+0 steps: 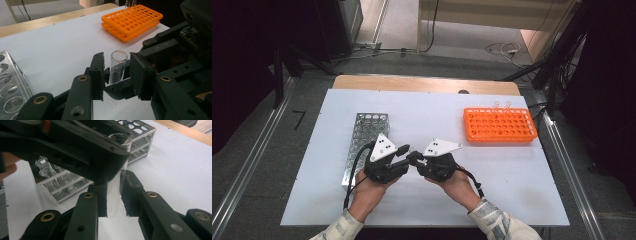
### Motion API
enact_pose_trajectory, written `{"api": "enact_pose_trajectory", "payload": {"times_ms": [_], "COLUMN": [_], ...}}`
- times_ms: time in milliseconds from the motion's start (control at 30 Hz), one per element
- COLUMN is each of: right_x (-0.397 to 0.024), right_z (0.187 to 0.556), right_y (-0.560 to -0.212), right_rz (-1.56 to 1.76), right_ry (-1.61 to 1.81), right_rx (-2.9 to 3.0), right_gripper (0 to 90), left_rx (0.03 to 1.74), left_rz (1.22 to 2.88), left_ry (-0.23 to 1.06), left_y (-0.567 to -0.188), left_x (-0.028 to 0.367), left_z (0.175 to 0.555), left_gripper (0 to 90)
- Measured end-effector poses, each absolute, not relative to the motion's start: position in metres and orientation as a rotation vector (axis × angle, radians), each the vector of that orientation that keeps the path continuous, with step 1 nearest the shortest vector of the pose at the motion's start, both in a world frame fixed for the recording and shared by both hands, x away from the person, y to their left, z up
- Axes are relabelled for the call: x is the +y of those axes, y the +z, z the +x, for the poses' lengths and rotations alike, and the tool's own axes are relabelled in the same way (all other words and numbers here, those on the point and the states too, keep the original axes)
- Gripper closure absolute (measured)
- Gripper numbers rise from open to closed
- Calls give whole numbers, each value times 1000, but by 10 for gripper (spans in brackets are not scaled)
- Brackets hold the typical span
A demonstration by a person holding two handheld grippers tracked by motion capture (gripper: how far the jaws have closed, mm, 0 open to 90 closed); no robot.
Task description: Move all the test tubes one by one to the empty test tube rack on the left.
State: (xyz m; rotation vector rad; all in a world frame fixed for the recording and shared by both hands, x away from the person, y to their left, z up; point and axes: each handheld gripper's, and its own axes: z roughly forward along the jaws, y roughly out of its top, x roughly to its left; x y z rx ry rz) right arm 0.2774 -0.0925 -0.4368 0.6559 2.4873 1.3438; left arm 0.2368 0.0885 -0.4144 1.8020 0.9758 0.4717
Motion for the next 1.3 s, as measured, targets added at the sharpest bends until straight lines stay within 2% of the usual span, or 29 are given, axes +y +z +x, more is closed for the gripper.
{"api": "enact_pose_trajectory", "payload": {"times_ms": [200,400,500,567,633,700,767,1100,1300], "right_x": [-91,-92,-93,-93,-95,-96,-99,-104,-107], "right_z": [277,277,277,276,276,278,280,287,289], "right_y": [-437,-438,-437,-435,-434,-434,-434,-438,-438], "right_rz": [653,658,646,644,648,671,703,731,753], "right_ry": [1346,1356,1374,1383,1388,1382,1374,1367,1362], "right_rx": [2495,2497,2494,2490,2488,2484,2503,2523,2514], "right_gripper": [731,724,642,528,453,327,275,195,180], "left_rx": [970,965,964,966,968,969,972,996,1014], "left_rz": [1818,1828,1821,1808,1801,1791,1773,1716,1707], "left_ry": [476,479,484,487,494,502,508,519,527], "left_y": [-415,-413,-411,-409,-405,-401,-396,-380,-377], "left_x": [87,87,89,91,94,97,99,115,126], "left_z": [238,239,238,238,238,237,237,238,236], "left_gripper": [738,751,754,754,754,754,754,754,754]}}
